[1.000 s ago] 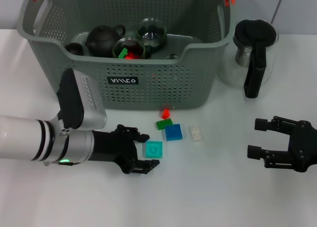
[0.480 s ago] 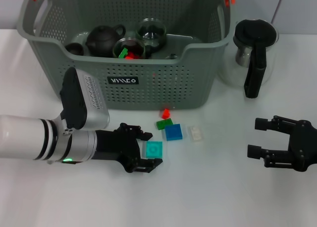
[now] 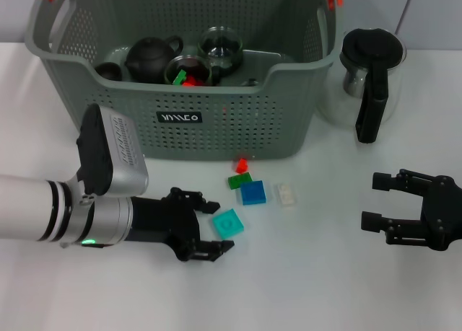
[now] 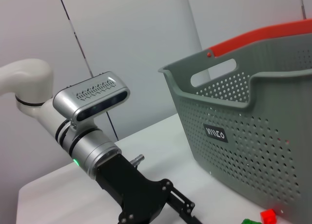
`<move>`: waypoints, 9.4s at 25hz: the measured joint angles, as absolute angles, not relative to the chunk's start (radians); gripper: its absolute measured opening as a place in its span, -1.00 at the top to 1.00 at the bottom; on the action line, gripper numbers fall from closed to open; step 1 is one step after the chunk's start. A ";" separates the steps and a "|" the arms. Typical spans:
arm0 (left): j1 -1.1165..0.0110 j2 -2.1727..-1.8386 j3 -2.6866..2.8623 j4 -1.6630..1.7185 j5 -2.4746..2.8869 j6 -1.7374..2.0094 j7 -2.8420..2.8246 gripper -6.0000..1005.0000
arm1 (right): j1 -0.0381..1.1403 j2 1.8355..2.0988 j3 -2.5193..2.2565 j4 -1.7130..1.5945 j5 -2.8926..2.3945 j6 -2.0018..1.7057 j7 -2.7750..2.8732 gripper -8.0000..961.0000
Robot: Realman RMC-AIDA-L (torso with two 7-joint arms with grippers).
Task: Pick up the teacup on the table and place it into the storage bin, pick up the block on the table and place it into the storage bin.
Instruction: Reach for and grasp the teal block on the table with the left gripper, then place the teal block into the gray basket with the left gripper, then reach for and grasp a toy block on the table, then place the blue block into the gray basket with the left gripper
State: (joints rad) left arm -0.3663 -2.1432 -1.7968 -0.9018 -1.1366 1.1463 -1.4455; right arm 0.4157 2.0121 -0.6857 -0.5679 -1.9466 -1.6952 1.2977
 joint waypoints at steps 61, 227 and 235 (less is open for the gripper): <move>-0.428 -2.151 -2.190 -1.103 -1.120 1.579 -1.536 0.20 | 0.411 2.014 -0.686 -0.567 -1.946 -1.695 1.296 -0.90; -0.507 -2.149 -1.773 -0.733 -1.311 1.085 -1.376 0.19 | 0.406 2.019 -0.662 -0.558 -1.947 -1.680 1.296 -0.90; -0.470 -2.083 -2.131 -1.083 -1.318 1.581 -1.540 0.16 | 0.405 2.020 -0.661 -0.559 -1.947 -1.682 1.297 -0.90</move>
State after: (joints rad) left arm -0.4703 -2.0832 -2.1314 -1.0830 -1.3182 1.5810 -1.5403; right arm 0.4050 2.0198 -0.6611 -0.5586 -1.9468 -1.6819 1.2971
